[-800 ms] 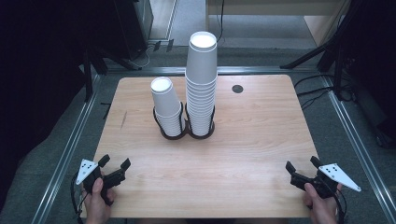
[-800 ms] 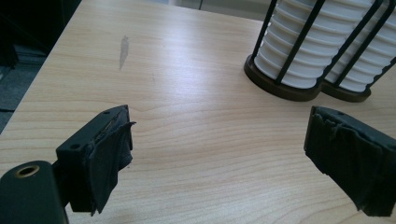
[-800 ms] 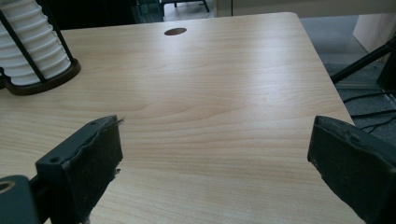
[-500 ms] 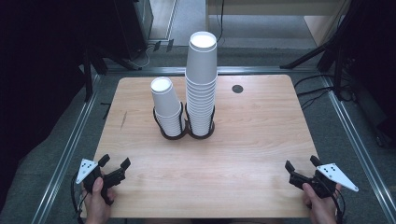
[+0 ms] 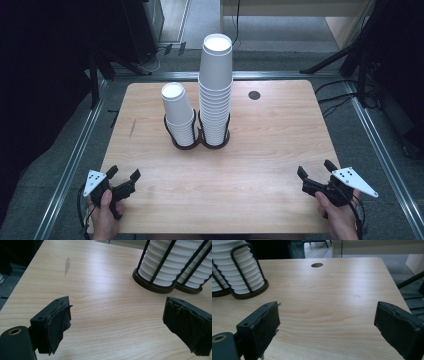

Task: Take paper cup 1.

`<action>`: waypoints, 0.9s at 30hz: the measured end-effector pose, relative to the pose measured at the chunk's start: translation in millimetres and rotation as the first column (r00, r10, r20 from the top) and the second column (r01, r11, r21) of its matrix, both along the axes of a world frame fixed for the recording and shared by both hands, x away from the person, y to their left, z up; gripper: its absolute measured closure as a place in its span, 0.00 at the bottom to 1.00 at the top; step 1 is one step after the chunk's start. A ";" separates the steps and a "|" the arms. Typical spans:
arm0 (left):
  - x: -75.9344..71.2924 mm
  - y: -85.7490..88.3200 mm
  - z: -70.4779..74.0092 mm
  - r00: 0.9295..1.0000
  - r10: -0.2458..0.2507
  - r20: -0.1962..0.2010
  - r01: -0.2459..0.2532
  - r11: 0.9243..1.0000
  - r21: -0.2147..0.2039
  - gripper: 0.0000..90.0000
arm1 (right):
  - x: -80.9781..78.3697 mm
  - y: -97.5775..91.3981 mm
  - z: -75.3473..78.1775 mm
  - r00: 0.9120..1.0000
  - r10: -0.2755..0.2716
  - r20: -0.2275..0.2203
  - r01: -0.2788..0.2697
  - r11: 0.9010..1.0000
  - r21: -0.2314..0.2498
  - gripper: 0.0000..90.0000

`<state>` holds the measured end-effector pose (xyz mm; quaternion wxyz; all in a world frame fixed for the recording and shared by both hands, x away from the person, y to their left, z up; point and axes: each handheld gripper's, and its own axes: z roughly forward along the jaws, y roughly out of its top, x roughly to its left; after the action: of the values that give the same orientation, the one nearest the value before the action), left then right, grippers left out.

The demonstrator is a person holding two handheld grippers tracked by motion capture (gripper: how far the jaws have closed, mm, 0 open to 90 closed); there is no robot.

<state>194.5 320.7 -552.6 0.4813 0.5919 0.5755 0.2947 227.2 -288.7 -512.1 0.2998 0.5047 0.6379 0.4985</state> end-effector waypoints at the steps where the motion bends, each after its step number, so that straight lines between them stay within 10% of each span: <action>1: 0.2 -1.3 0.1 1.000 0.004 -0.001 -0.004 1.000 0.013 0.09 | 0.0 4.4 7.0 1.000 0.019 0.006 -0.019 1.000 -0.005 0.07; 11: 2.7 -8.5 3.0 1.000 -0.015 -0.019 0.017 0.995 0.098 0.09 | 5.5 27.9 28.8 0.998 0.059 0.035 -0.059 0.998 0.002 0.07; 27: 6.4 -15.2 2.6 0.999 -0.001 -0.039 0.005 0.993 0.122 0.09 | 20.3 63.8 48.9 0.995 0.095 0.034 -0.094 0.995 -0.037 0.07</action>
<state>201.0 305.5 -550.0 0.4333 0.6267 0.5648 0.3170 247.6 -224.8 -463.2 0.2963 0.4595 0.6644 0.5095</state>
